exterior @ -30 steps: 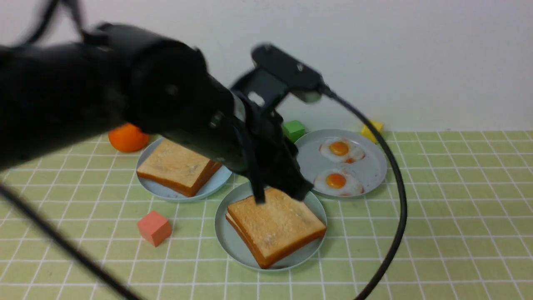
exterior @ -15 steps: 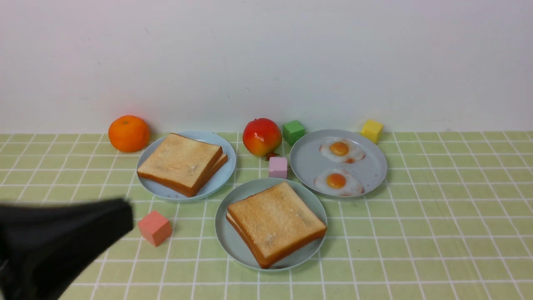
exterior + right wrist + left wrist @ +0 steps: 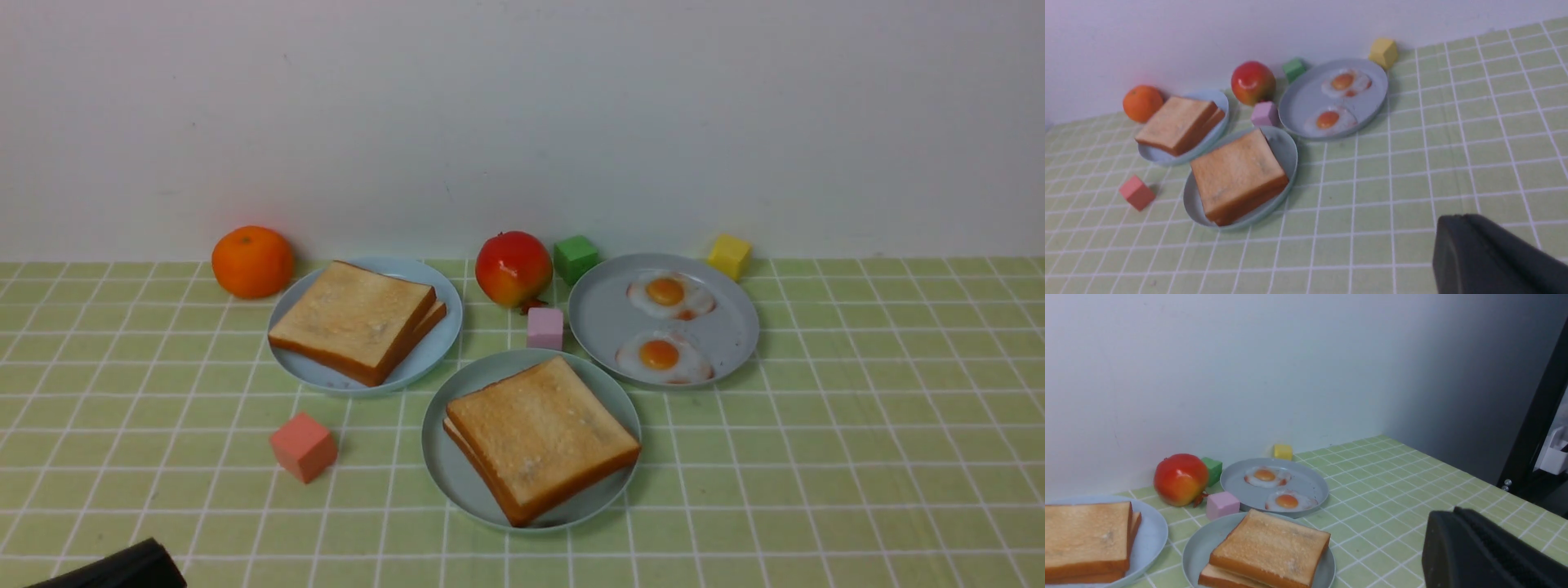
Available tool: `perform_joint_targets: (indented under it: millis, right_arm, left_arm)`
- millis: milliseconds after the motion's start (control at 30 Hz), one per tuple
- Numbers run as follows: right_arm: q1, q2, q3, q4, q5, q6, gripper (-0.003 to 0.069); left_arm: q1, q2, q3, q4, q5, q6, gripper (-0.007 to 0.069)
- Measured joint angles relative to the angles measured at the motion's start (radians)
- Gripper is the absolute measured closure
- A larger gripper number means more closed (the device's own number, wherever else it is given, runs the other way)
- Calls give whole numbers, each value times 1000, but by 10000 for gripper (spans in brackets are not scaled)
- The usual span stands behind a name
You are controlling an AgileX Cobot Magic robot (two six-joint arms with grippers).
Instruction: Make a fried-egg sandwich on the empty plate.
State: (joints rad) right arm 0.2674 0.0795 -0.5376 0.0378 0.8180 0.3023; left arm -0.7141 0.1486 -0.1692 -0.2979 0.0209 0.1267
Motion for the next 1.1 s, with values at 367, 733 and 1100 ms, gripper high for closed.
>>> perform_joint_targets:
  millis: [367, 733, 1100]
  right_arm:
    - [0, 22, 394, 0, -630, 8, 656]
    - [-62, 9, 564, -13, -625, 7, 657]
    - [-224, -90, 564, -32, -482, -146, 671]
  left_arm:
    - [0, 0, 1, 0, 45, 0, 638]
    - [0, 0, 2, 0, 46, 0, 638]
    - [0, 0, 2, 0, 48, 0, 638]
